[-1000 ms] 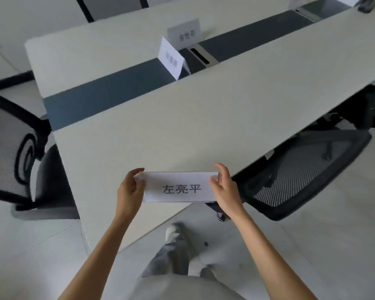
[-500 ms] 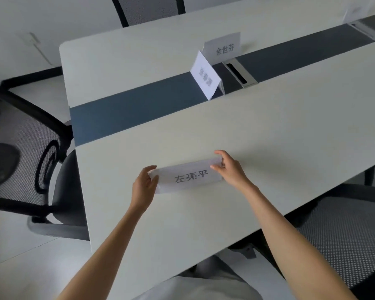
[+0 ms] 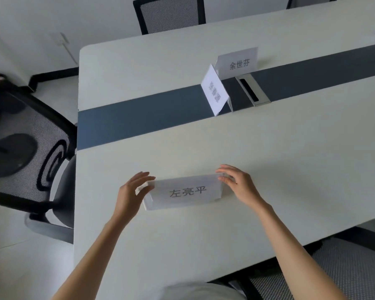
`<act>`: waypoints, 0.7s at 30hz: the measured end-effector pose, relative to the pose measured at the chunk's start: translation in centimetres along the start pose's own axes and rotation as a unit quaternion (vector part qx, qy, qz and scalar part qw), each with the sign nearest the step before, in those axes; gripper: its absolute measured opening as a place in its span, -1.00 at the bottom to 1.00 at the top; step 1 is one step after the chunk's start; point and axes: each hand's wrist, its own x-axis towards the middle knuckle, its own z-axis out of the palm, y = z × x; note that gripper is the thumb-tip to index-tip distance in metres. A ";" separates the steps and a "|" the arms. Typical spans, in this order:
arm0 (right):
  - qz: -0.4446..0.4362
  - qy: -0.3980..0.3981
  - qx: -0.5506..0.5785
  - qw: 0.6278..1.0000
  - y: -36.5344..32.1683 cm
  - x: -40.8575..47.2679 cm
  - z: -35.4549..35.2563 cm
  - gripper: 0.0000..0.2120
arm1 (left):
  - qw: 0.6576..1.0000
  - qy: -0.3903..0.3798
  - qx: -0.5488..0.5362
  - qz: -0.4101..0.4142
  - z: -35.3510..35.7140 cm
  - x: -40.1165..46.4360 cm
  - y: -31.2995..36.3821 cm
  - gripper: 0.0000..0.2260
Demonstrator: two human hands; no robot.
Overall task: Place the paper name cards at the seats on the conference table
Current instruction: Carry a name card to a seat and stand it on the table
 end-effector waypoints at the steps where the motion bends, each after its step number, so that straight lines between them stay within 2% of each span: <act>1: 0.000 0.004 0.018 1.000 -0.2 0.1 -1.0 -0.79 | 1.000 -0.006 -0.007 0.009 -0.2 0.2 1.2 -0.80; 4: -0.011 0.038 0.045 0.998 -0.5 0.8 -5.0 -0.81 | 0.999 -0.008 -0.017 0.044 0.0 2.0 5.2 -0.81; 8: -0.014 0.126 0.076 0.989 1.1 2.3 -10.7 -0.80 | 0.994 -0.031 -0.051 0.086 3.1 6.2 10.3 -0.81; 11: 0.018 0.177 0.067 0.982 4.3 3.8 -13.2 -0.79 | 0.993 -0.080 -0.046 0.077 7.4 9.1 13.3 -0.80; 14: 0.066 0.195 0.045 0.977 8.2 4.9 -13.9 -0.79 | 0.991 -0.117 -0.006 0.070 12.0 11.2 14.7 -0.79; 21: 0.126 0.228 0.082 0.962 12.6 5.2 -13.7 -0.76 | 0.989 -0.144 -0.020 0.015 17.8 13.0 14.6 -0.80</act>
